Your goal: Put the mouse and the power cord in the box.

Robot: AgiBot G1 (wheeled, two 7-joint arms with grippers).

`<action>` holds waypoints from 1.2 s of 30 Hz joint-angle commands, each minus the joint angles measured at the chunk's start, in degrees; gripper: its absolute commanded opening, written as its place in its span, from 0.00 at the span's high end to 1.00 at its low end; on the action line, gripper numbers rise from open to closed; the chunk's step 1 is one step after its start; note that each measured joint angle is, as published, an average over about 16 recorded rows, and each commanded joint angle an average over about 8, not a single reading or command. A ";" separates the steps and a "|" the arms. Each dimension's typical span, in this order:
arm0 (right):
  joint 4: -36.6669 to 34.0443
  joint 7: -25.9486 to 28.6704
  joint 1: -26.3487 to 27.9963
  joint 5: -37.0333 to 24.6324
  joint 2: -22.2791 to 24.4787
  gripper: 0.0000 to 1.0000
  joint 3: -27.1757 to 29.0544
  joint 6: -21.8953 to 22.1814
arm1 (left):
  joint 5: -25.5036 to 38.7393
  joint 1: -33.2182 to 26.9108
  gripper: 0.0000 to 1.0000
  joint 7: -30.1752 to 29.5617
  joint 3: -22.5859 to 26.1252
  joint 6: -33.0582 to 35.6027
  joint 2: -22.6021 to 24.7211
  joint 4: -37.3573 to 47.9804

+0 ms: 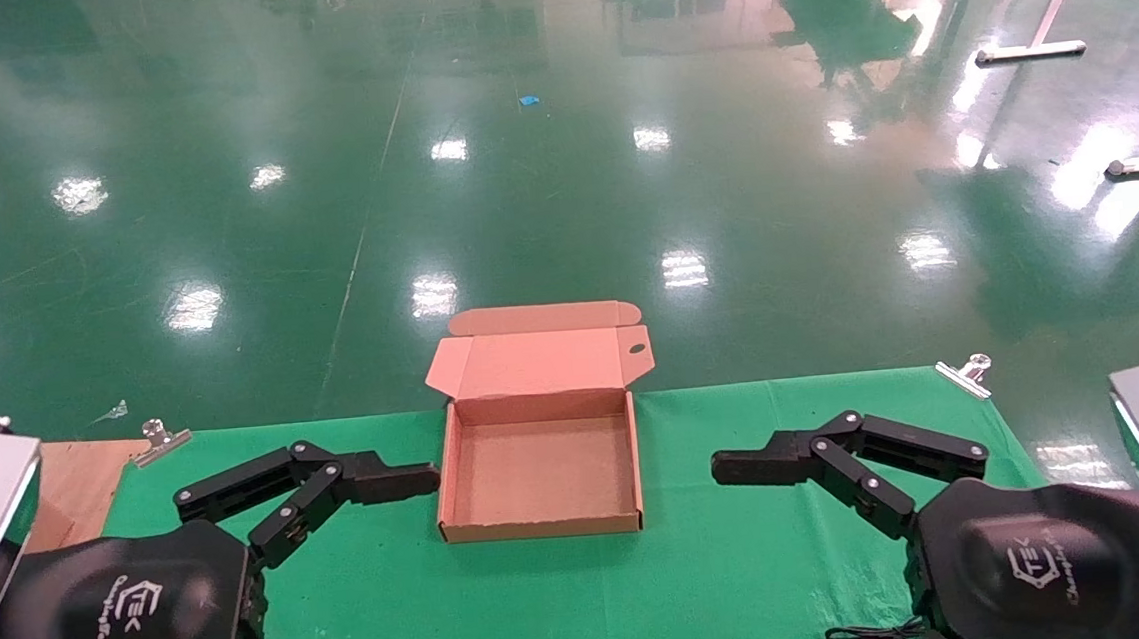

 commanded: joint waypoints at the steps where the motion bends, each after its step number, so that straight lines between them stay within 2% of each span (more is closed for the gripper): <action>1: 0.00 0.00 0.00 0.00 0.00 0.00 0.00 0.00 | 0.00 0.00 0.00 0.00 0.00 0.00 0.00 0.00; 20: -0.22 -0.06 0.18 -0.16 0.00 0.00 -0.06 0.10 | -0.01 0.01 0.00 -0.03 -0.01 0.01 -0.01 -0.02; 23: -1.13 -0.50 1.16 -2.04 0.39 0.00 -0.48 0.05 | 1.10 -0.53 0.00 0.00 0.47 -0.06 0.22 0.17; 27: -3.79 -1.80 4.75 -9.48 0.25 0.00 -3.03 -0.58 | 7.62 -4.16 0.00 0.03 3.38 0.55 1.29 1.22; 36: -10.05 -7.67 17.74 -38.96 -6.34 0.00 -15.85 -2.67 | 32.95 -18.03 0.00 3.04 16.61 4.68 6.24 9.62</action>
